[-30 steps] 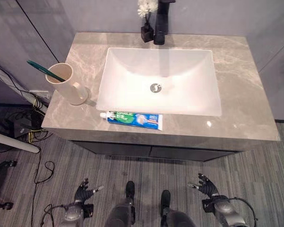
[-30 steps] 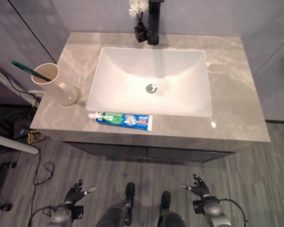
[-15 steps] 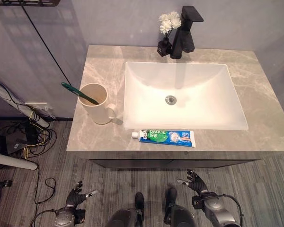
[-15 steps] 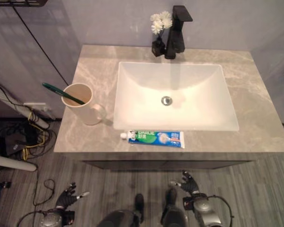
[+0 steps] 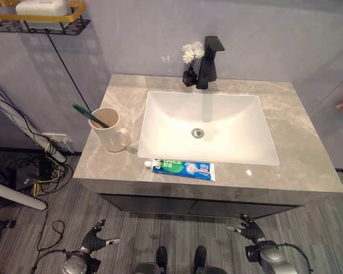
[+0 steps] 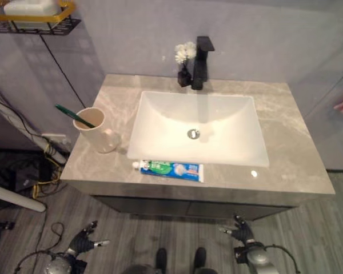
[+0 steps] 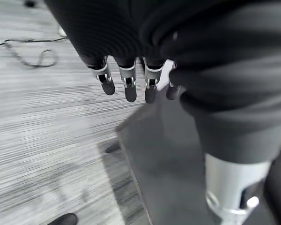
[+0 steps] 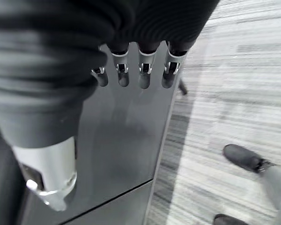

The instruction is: Put brush and paste in cup on sink, flatten towel.

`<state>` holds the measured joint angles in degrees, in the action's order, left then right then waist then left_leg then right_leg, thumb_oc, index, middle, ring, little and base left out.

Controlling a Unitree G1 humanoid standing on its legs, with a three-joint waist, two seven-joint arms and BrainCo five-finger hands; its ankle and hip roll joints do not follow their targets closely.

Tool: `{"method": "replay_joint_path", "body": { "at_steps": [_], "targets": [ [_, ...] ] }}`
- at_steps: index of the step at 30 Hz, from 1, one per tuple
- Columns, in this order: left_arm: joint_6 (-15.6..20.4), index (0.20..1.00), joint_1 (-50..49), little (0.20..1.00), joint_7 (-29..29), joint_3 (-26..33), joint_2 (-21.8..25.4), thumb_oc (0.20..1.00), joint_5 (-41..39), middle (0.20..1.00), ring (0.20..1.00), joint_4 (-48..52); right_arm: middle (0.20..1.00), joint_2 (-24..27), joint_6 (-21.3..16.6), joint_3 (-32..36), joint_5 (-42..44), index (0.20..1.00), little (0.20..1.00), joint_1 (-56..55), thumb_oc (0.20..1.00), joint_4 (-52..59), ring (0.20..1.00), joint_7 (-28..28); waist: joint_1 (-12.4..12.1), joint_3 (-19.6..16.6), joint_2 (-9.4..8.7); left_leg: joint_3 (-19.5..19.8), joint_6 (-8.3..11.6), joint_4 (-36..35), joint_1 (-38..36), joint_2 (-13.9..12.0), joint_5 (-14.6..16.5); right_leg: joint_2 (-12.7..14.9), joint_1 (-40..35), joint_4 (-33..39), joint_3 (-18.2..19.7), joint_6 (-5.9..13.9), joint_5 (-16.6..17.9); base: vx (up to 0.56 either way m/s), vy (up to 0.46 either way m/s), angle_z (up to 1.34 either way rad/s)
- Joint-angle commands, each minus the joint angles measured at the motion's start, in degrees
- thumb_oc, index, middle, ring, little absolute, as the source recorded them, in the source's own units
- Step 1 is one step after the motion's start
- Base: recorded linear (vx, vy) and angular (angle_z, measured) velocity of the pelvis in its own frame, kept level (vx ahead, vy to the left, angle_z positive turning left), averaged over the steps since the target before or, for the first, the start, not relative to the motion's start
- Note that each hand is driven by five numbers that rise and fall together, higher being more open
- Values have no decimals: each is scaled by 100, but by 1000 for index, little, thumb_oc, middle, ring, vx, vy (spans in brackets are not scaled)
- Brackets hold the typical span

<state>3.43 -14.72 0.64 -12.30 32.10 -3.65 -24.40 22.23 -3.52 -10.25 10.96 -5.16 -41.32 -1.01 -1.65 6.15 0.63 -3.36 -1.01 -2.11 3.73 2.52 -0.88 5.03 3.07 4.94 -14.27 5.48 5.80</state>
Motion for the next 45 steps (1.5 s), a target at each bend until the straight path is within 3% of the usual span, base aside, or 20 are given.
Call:
{"method": "replay_joint_path", "body": {
  "at_steps": [1, 5, 7, 10, 12, 17, 21, 30, 37, 45],
  "targets": [
    [239, 1000, 102, 1000, -158, 100, 343, 1000, 155, 1000, 1000, 172, 1000, 285, -55, 93, -31, 1000, 1000, 176, 1000, 83, 1000, 58, 33, 155, 3, 201, 610, 131, -28, -771, -157, 80, 21, -524, -63, 254, -450, 0, 0, 0],
    [310, 1000, -321, 1000, -403, 444, 862, 1000, -138, 1000, 1000, 1045, 1000, 406, -35, 177, -51, 1000, 1000, 108, 1000, 28, 1000, 145, 22, 103, 88, 214, 648, 39, -105, -794, -200, 69, -76, -499, -112, 241, -482, 35, -29, 4],
    [343, 1000, -659, 1000, -700, 773, 1496, 1000, -508, 1000, 1000, 2121, 1000, 484, -4, 164, -84, 1000, 1000, 87, 1000, -76, 1000, 233, -4, 63, 155, 250, 668, -54, -191, -808, -235, 60, -163, -452, -146, 247, -488, 36, -12, 8],
    [387, 1000, -984, 1000, -1020, 1335, 2021, 1000, -1720, 1000, 1000, 3615, 1000, 542, 18, 9, -285, 1000, 1000, 146, 1000, -218, 1000, 294, -62, 46, 218, 293, 690, -170, -248, -817, -295, 48, -230, -384, -176, 251, -475, 1, 4, 14],
    [384, 1000, -1165, 1000, -1214, 1615, 2220, 1000, -2280, 1000, 1000, 4176, 1000, 553, 3, -45, -381, 1000, 1000, 82, 1000, -250, 1000, 350, -75, 18, 228, 310, 709, -228, -286, -824, -314, 41, -267, -335, -207, 259, -459, -4, -4, 7],
    [429, 1000, -1256, 1000, -1278, 2110, 2451, 1000, -2776, 1000, 1000, 4825, 1000, 494, -3, -145, -471, 1000, 1000, 45, 1000, -296, 1000, 370, -76, -37, 220, 351, 722, -277, -351, -827, -310, 27, -366, -259, -222, 265, -450, 7, -1, 6],
    [659, 1000, -1173, 1000, -978, 2590, 2358, 1000, -2495, 1000, 1000, 5140, 1000, 497, -96, -175, -747, 1000, 1000, -5, 1000, -25, 1000, 270, -105, -52, 197, 378, 726, -289, -372, -816, -275, 29, -421, -210, -220, 271, -441, 0, 0, 0],
    [737, 1000, -573, 1000, -271, 2129, 2305, 1000, -406, 1000, 1000, 4276, 1000, 820, -128, -54, -1279, 1000, 1000, -181, 1000, 655, 1000, 64, 2, 154, 183, 277, 660, -228, -330, -813, -147, 59, -242, -405, -101, 291, -497, 9, 9, -2],
    [743, 1000, -279, 1000, -123, 1777, 2241, 1000, -9, 1000, 1000, 4166, 1000, 808, -106, 71, -1209, 1000, 1000, -292, 1000, 684, 1000, -18, 74, 155, 219, 165, 660, -248, -251, -829, -130, 63, -74, -385, -4, 328, -466, 11, 12, -11],
    [752, 1000, -44, 1000, 52, 1484, 2156, 1000, 462, 1000, 1000, 4110, 1000, 820, -88, 253, -1187, 1000, 1000, -436, 1000, 666, 1000, -174, 229, 164, 426, -3, 688, -286, -280, -838, -107, 41, -21, -224, 150, 346, -419, 23, 11, -12]
  ]
}}
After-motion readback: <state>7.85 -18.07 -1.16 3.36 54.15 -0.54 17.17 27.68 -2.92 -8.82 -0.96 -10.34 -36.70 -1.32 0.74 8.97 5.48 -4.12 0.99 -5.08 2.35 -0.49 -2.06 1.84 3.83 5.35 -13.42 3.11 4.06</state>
